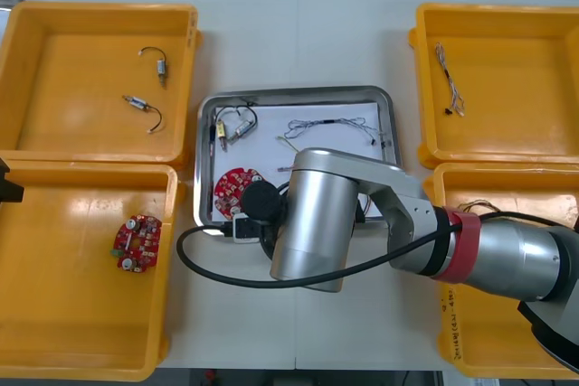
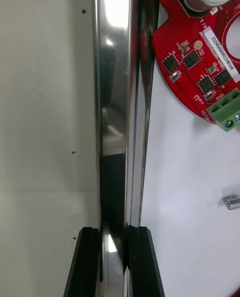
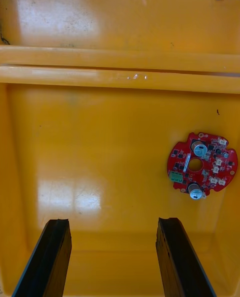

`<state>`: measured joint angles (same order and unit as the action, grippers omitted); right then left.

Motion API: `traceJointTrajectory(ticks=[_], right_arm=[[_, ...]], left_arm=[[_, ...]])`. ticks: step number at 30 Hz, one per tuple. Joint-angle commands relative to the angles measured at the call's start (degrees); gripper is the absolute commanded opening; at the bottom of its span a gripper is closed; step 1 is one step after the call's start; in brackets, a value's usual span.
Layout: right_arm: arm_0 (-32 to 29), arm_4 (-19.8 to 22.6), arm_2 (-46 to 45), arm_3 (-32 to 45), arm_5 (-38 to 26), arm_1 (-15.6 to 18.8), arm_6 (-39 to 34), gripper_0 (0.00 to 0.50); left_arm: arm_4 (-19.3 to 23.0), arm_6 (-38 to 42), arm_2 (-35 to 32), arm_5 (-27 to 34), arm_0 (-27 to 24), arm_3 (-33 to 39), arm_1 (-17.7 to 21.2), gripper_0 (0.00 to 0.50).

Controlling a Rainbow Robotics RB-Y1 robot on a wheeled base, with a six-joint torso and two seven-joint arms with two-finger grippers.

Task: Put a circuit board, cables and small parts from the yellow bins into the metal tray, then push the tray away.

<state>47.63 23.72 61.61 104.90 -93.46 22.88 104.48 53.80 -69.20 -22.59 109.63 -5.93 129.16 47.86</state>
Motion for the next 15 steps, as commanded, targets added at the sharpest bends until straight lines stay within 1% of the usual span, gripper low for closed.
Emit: traceJointTrajectory(ticks=[1,15], right_arm=[[4.48,2.12,-1.85,-1.98,1.62,-0.55,-2.17,0.000],[11.96,8.36,-2.29,-10.86,6.01,-0.55,-2.61,0.000]], left_arm=[[0.43,-2.26,-1.58,0.37,-1.19,1.54,1.71,0.500],[0.43,-2.26,-1.58,0.37,-1.19,1.54,1.71,0.500]])
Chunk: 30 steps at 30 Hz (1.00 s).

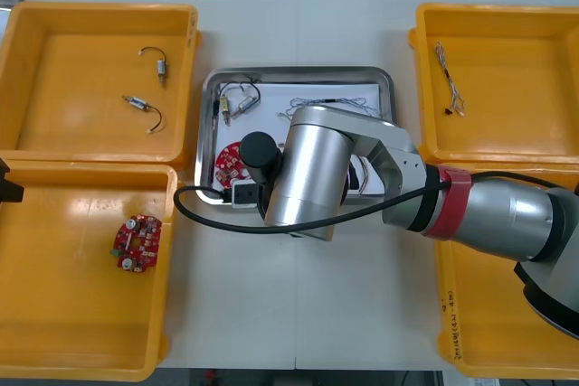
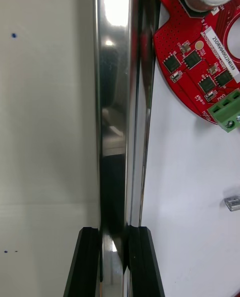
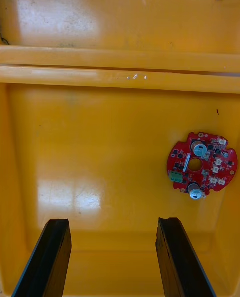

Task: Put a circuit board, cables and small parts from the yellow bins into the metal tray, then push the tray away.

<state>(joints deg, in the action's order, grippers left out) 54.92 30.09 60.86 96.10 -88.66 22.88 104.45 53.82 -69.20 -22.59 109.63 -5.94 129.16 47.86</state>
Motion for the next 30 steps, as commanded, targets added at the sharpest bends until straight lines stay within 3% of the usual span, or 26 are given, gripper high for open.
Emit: traceJointTrajectory(ticks=[1,16,30], right_arm=[[4.93,2.34,-1.54,-2.41,1.29,-0.55,-2.58,0.000],[10.38,3.83,-1.10,-8.91,5.25,-0.55,-1.71,0.000],[15.04,3.92,2.07,-14.53,12.98,-0.55,-1.18,0.000]], left_arm=[[0.41,-2.26,-1.58,0.37,-1.18,1.54,1.71,0.500],[0.41,-2.26,-1.58,0.37,-1.18,1.54,1.71,0.500],[0.41,-2.26,-1.58,0.37,-1.18,1.54,1.71,0.500]])
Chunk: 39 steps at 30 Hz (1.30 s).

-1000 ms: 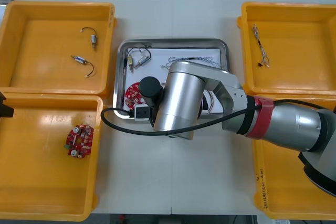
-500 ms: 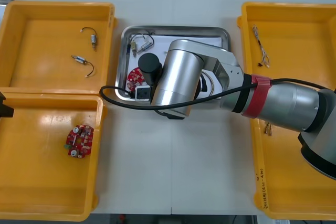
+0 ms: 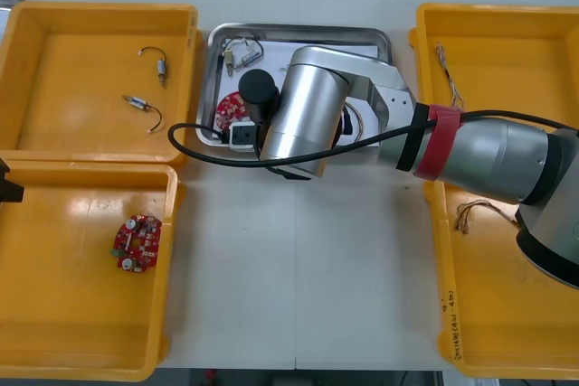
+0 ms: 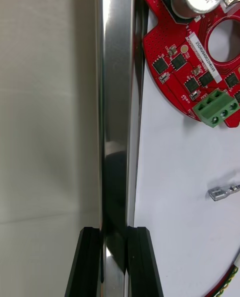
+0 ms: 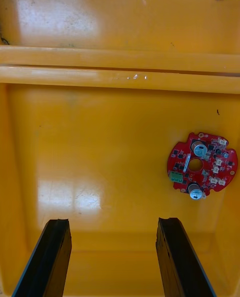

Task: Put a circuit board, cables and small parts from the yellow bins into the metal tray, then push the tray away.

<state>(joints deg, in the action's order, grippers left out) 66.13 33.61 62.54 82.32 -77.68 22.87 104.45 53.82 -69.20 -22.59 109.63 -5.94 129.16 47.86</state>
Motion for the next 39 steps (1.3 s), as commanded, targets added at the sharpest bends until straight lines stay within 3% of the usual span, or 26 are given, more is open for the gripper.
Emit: traceJointTrajectory(ticks=[1,12,39], right_arm=[[4.18,0.41,0.39,-1.20,2.36,-0.55,-1.00,0.000],[6.21,0.32,0.39,-3.92,3.85,-0.55,-0.12,0.000],[9.63,1.72,4.34,-12.89,16.16,0.33,3.22,0.000]], left_arm=[[0.41,-2.26,-1.58,0.37,-1.18,1.53,1.71,0.500],[0.41,-2.26,-1.58,0.37,-1.18,1.53,1.71,0.500],[0.41,-2.26,-1.58,0.37,-1.18,1.53,1.71,0.500]])
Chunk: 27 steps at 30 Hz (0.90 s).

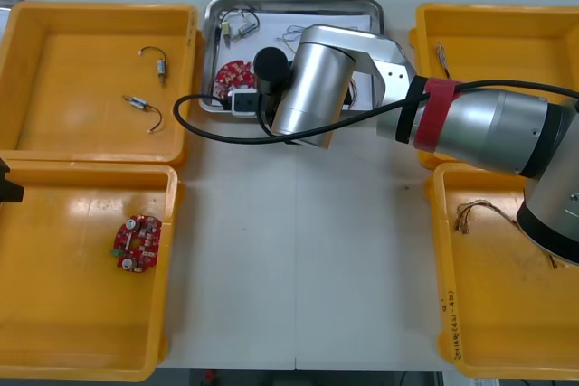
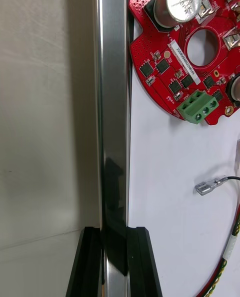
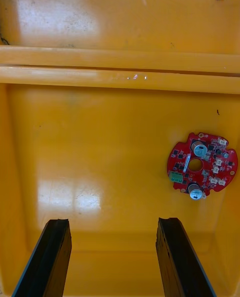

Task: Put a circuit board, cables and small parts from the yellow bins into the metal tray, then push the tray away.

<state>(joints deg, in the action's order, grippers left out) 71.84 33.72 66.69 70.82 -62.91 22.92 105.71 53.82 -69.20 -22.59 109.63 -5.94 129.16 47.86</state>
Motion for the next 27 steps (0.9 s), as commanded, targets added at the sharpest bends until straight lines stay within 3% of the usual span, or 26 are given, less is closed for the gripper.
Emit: traceJointTrajectory(ticks=[1,21,23,24,25,26,27], right_arm=[[4.36,2.05,0.19,-2.00,1.83,0.29,2.04,0.000],[5.77,3.54,0.28,-8.24,8.86,0.20,4.85,0.015],[5.68,3.54,0.28,-8.50,9.30,0.11,5.20,0.235],[5.68,3.54,0.28,-8.68,9.39,0.20,5.38,0.313],[5.77,3.54,0.28,-8.77,9.48,0.20,5.47,0.350],[5.68,3.54,0.28,-8.86,9.65,0.20,5.64,0.454],[5.77,3.54,0.28,-8.94,9.65,0.20,5.73,0.500]], left_arm=[[0.41,-2.26,-1.58,0.37,-1.17,1.53,1.71,0.500],[0.41,-2.26,-1.58,0.37,-1.17,1.53,1.71,0.500],[0.41,-2.26,-1.58,0.37,-1.17,1.53,1.71,0.500],[0.41,-2.26,-1.58,0.37,-1.17,1.53,1.71,0.500],[0.41,-2.26,-1.58,0.37,-1.17,1.53,1.71,0.500],[0.41,-2.26,-1.58,0.37,-1.17,1.53,1.71,0.500],[0.41,-2.26,-1.58,0.37,-1.17,1.53,1.71,0.500]])
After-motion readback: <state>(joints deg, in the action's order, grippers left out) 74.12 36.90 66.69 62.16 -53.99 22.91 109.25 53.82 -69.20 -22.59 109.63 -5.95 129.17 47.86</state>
